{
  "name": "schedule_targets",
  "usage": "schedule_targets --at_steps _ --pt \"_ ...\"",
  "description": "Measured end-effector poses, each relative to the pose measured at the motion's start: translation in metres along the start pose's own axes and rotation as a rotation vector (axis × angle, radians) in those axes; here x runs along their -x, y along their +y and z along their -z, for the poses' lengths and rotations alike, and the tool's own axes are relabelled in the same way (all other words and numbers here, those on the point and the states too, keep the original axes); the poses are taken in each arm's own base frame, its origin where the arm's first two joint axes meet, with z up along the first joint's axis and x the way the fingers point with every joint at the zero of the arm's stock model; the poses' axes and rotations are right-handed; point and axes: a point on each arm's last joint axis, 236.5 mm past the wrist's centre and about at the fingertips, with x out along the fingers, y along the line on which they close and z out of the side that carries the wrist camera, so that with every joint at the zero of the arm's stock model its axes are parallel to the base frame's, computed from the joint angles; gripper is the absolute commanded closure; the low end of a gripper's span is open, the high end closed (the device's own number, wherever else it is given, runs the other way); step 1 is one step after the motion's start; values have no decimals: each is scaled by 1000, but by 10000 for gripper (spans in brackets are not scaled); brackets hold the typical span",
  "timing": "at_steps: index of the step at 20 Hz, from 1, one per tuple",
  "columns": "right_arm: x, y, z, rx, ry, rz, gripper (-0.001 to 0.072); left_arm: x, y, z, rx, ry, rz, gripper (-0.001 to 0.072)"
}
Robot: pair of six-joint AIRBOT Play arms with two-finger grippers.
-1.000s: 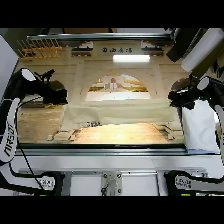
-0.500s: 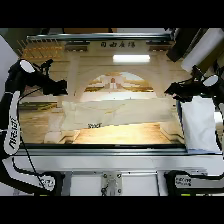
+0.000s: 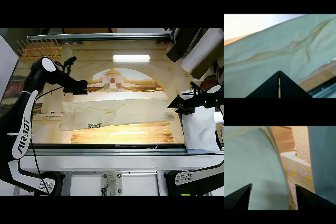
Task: Fold the clothes and pants, and hang the long-sleeved shirts on hangers.
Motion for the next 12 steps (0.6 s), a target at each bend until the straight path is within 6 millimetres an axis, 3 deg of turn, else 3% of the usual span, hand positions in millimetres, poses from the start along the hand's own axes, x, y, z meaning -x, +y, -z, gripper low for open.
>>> schedule_targets --at_steps 2,6,7,9,11,12 --pt "-9 -1 4 -6 26 -21 124 -7 -16 2 -32 6 8 701" --pt "-21 16 8 -22 61 -102 129 -16 -38 2 -74 0 23 701" --pt "-25 20 11 -19 75 -114 170 -18 -41 2 -81 -2 24 701" --pt "-33 24 15 -10 98 -121 505 -19 -45 2 -89 -5 26 701" --pt "-40 28 17 7 107 -118 702 -20 -47 2 -93 -7 27 701" --pt "-41 31 16 10 106 -121 701 -20 -48 2 -94 -7 28 701"
